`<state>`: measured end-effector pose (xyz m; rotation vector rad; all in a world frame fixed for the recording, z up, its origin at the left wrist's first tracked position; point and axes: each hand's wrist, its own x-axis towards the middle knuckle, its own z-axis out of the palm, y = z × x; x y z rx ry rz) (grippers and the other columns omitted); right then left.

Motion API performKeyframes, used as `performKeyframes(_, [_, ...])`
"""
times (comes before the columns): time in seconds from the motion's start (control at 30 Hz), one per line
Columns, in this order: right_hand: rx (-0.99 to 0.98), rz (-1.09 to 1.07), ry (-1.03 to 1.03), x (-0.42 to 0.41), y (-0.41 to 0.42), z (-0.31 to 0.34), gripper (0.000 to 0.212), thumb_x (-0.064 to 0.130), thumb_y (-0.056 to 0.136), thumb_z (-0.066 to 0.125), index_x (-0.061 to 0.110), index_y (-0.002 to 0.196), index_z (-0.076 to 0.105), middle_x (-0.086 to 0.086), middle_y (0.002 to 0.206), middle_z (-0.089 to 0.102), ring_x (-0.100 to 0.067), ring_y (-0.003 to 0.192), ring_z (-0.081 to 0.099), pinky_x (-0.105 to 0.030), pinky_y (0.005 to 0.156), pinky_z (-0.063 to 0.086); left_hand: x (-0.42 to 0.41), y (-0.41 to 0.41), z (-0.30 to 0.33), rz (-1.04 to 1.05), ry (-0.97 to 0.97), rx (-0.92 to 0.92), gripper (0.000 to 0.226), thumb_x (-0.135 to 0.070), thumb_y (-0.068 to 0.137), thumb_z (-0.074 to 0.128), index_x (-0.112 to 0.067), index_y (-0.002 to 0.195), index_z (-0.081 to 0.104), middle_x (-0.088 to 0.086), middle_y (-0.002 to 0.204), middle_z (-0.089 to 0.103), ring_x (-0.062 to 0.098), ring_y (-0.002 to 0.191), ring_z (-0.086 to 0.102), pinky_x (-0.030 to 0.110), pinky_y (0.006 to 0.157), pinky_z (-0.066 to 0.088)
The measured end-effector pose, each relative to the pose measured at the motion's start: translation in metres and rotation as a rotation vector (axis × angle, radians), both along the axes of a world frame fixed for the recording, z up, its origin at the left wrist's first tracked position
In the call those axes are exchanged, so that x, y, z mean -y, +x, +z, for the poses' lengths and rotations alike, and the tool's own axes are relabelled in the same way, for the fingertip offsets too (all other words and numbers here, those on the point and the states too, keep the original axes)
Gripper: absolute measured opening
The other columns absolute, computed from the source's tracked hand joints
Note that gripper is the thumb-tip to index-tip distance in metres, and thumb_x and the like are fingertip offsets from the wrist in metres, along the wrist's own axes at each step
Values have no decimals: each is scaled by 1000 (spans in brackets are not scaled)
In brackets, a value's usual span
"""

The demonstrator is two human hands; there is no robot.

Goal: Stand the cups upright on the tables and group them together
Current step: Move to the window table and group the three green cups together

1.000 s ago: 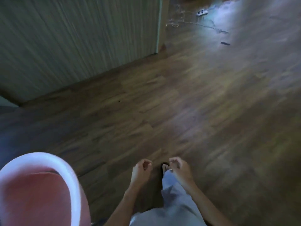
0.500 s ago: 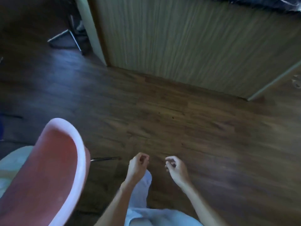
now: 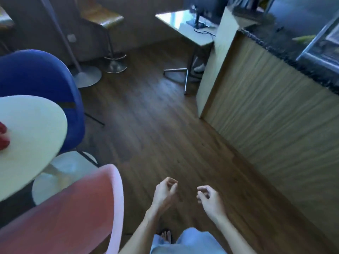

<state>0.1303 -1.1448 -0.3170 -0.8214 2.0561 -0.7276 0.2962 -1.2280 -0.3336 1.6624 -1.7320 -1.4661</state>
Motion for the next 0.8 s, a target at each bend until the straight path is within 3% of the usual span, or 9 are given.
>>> performKeyframes(0.27, [32, 316, 18, 217, -43, -10, 15, 7, 90, 58, 19, 91, 67, -8, 76, 72, -16, 63, 67, -23, 62, 53, 160, -15, -16, 321, 24, 18, 9, -26, 87, 59, -25, 89, 68, -6, 80, 73, 10, 78, 70, 32, 78, 57])
performKeyframes(0.4, [39, 444, 41, 322, -64, -14, 13, 15, 88, 60, 25, 89, 68, -5, 77, 73, -21, 73, 71, -35, 74, 58, 239, -33, -12, 512, 56, 3, 10, -22, 90, 59, -22, 90, 68, -4, 79, 73, 11, 78, 69, 31, 75, 55])
performKeyframes(0.8, [10, 688, 39, 613, -59, -13, 11, 21, 88, 60, 26, 94, 68, -5, 81, 73, -20, 75, 71, -35, 73, 58, 485, -37, 2, 833, 52, -100, 10, -16, 91, 59, -20, 89, 68, -4, 75, 72, 9, 73, 68, 17, 65, 49])
